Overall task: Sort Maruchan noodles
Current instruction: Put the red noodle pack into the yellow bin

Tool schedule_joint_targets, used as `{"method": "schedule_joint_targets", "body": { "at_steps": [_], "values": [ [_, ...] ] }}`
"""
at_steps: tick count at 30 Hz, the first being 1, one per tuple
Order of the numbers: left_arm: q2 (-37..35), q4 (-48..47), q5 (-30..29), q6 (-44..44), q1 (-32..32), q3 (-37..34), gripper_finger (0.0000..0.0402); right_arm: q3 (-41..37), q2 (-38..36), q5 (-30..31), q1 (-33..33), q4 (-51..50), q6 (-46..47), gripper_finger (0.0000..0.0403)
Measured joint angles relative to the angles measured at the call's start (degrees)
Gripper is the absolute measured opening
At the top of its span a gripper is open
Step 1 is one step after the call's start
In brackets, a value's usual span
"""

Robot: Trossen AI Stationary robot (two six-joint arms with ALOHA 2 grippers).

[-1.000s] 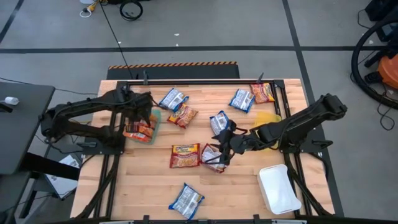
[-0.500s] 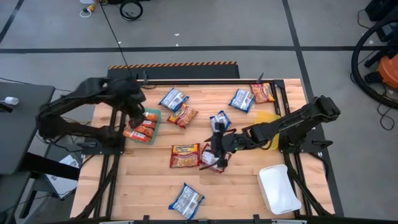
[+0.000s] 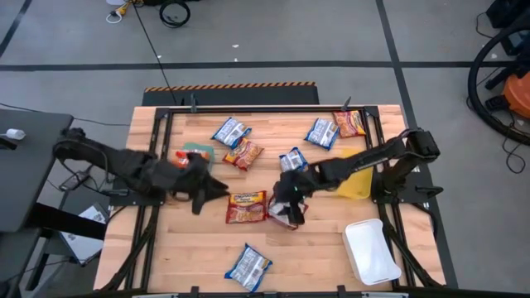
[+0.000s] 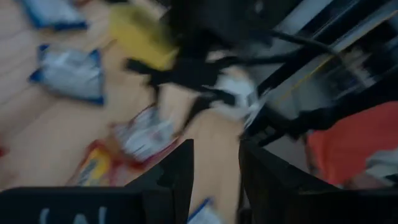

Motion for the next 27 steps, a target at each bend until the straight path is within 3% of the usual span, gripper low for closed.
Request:
{"method": "schedule_joint_targets", "body": {
  "at_steps": [2, 7, 13, 18, 27],
  "values": [
    [0.5, 6.3, -3.9, 0.1, -2.6, -2.4, 0.0132, 0.1, 0.6, -1.3, -2.3, 0.0, -2.1, 0.0234],
    [0.8, 10.2, -12.7, 0.1, -5.8, -5.2, 0.0132, 1.1, 4.7, -5.2, -7.3, 0.0, -10.4, 0.025],
    [1.0, 14.0, -26.1, 3.6, -6.8, -5.2, 0.0132, 10.4, 13.3, -10.7, -10.3, -5.8, -16.5, 0.0248],
    [-0.1, 16.6, -26.2, 6.7, -7.0, -5.2, 0.0132, 16.4, 19.2, -14.5, -10.5, -14.2, -23.3, 0.0247],
    [-8.0, 16.8, -27.0, 15.5, -9.1, -5.2, 0.0132, 17.6, 22.4, -17.4, -9.9, -23.4, -25.9, 0.0239]
  ]
}}
